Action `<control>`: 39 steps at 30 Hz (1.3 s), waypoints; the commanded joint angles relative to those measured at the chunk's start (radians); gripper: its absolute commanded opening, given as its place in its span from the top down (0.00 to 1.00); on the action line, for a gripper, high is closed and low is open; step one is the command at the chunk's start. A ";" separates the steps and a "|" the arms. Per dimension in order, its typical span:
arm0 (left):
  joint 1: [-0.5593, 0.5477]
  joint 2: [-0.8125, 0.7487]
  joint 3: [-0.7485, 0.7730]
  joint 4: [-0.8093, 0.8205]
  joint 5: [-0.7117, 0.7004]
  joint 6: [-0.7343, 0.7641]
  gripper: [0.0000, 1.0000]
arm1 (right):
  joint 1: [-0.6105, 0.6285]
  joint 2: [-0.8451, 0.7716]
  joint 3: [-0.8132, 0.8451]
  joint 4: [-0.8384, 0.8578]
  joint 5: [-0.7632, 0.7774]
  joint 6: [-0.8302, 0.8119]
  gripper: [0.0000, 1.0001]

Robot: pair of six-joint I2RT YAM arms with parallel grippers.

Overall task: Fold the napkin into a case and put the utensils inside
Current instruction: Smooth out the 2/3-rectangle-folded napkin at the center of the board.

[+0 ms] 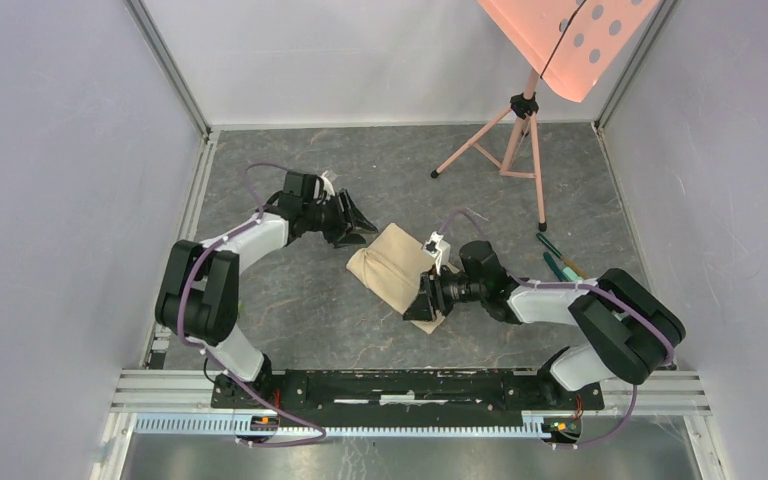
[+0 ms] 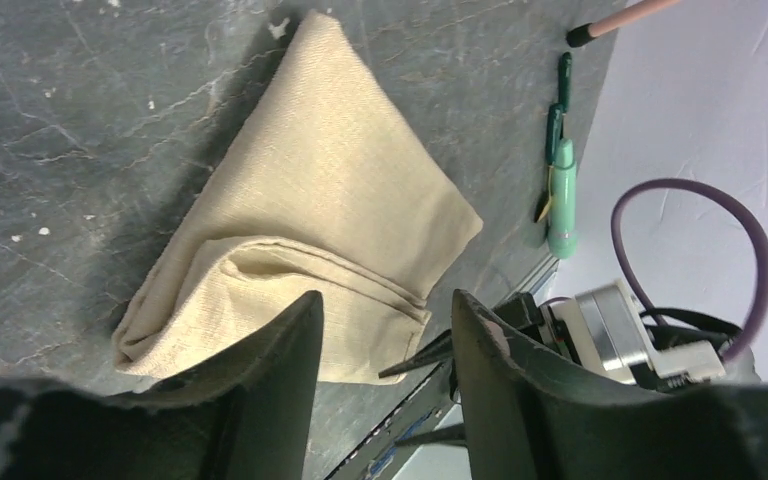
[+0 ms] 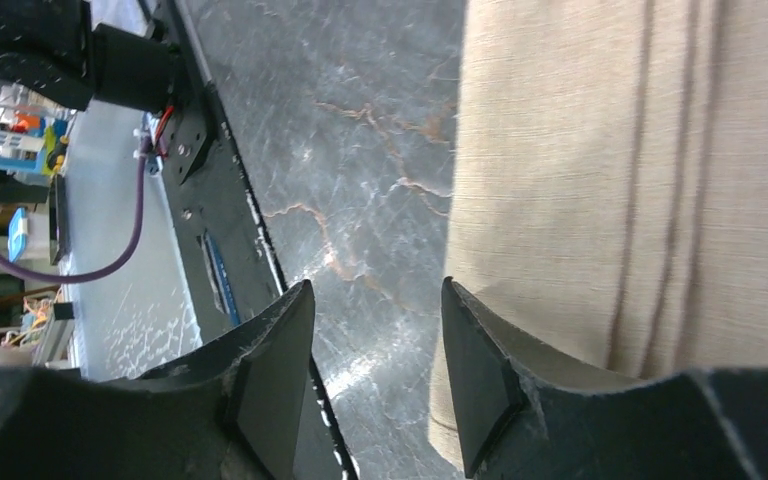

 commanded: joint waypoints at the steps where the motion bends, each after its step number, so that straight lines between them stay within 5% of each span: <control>1: 0.001 -0.064 -0.025 -0.022 -0.001 0.025 0.46 | -0.036 -0.016 0.043 -0.099 0.041 -0.086 0.47; 8: -0.017 -0.033 -0.081 0.000 -0.019 -0.010 0.79 | -0.054 -0.001 0.041 -0.124 0.068 -0.114 0.60; 15: -0.049 0.034 -0.082 0.031 -0.072 -0.031 0.90 | -0.054 0.023 0.012 -0.089 0.066 -0.107 0.65; 39: -0.055 0.178 0.027 0.065 -0.115 -0.026 0.86 | -0.054 0.038 -0.041 -0.040 0.060 -0.088 0.65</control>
